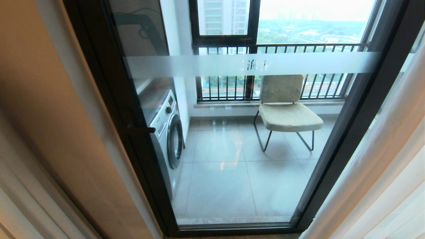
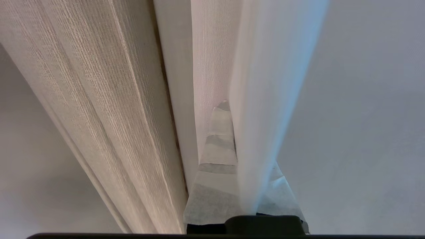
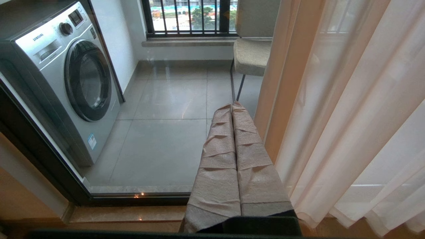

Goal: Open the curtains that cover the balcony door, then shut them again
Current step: Pull the inner curtains open on both sides

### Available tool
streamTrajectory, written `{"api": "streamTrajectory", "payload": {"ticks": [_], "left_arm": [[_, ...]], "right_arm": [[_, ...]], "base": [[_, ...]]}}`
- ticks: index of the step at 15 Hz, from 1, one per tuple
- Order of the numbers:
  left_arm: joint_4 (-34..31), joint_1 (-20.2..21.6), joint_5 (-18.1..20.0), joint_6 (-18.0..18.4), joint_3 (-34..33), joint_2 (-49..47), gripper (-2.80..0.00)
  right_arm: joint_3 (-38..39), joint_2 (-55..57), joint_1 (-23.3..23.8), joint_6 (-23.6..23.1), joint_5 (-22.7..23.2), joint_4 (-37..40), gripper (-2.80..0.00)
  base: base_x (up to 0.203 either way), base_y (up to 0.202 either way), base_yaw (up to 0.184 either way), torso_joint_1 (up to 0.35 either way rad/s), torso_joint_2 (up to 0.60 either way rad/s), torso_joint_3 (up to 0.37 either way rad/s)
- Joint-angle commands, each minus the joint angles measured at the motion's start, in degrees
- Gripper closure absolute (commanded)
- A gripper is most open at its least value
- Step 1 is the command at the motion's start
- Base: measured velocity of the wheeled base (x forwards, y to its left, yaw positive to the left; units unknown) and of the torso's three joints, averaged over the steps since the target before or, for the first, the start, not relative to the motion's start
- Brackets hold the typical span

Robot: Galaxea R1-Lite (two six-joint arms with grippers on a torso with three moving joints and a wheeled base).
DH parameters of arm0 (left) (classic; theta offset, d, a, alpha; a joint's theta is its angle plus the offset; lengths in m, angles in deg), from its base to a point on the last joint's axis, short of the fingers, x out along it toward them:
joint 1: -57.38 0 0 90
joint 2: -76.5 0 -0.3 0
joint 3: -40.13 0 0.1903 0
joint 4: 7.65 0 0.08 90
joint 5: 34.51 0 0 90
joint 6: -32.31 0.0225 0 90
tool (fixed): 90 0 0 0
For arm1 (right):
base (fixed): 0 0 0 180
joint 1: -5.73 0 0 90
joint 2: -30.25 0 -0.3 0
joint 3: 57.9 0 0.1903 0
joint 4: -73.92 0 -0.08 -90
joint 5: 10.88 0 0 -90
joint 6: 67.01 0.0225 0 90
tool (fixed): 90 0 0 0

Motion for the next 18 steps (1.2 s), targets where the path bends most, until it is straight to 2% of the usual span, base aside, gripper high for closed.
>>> {"api": "streamTrajectory", "payload": {"ticks": [1, 7, 13, 14, 18], "left_arm": [[0.2, -1.5, 1.2, 0.0, -0.2, 3.6, 0.0], [-1.4, -11.3, 1.6, -0.1, -2.6, 8.0, 0.0], [-1.2, -13.4, 1.6, -0.1, -2.7, 8.4, 0.0], [-1.2, -13.4, 1.6, -0.1, -3.0, 8.8, -2.8], [-1.2, -13.3, 1.6, -0.2, -5.2, 11.2, -2.8]], "right_arm": [[0.0, 0.0, 0.0, 0.0, 0.0, 0.0, 0.0], [0.0, 0.0, 0.0, 0.0, 0.0, 0.0, 0.0], [0.0, 0.0, 0.0, 0.0, 0.0, 0.0, 0.0], [0.0, 0.0, 0.0, 0.0, 0.0, 0.0, 0.0], [0.0, 0.0, 0.0, 0.0, 0.0, -0.1, 0.0]], "base": [[0.0, 0.0, 0.0, 0.0, 0.0, 0.0], [0.0, 0.0, 0.0, 0.0, 0.0, 0.0], [0.0, 0.0, 0.0, 0.0, 0.0, 0.0], [0.0, 0.0, 0.0, 0.0, 0.0, 0.0], [0.0, 0.0, 0.0, 0.0, 0.0, 0.0]]}}
